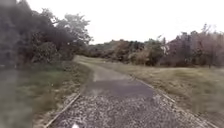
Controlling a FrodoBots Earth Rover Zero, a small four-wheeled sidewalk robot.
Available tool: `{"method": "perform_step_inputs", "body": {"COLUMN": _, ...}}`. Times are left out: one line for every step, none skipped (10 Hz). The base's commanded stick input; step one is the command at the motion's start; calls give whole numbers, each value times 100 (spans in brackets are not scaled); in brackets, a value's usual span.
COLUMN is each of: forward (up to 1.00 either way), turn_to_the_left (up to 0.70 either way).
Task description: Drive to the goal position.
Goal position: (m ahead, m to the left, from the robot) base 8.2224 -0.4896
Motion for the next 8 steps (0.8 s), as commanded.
{"method": "perform_step_inputs", "body": {"forward": 85, "turn_to_the_left": 1}}
{"method": "perform_step_inputs", "body": {"forward": 85, "turn_to_the_left": 1}}
{"method": "perform_step_inputs", "body": {"forward": 85, "turn_to_the_left": 1}}
{"method": "perform_step_inputs", "body": {"forward": 85, "turn_to_the_left": 1}}
{"method": "perform_step_inputs", "body": {"forward": 85, "turn_to_the_left": 1}}
{"method": "perform_step_inputs", "body": {"forward": 85, "turn_to_the_left": 1}}
{"method": "perform_step_inputs", "body": {"forward": 85, "turn_to_the_left": 1}}
{"method": "perform_step_inputs", "body": {"forward": 85, "turn_to_the_left": 1}}
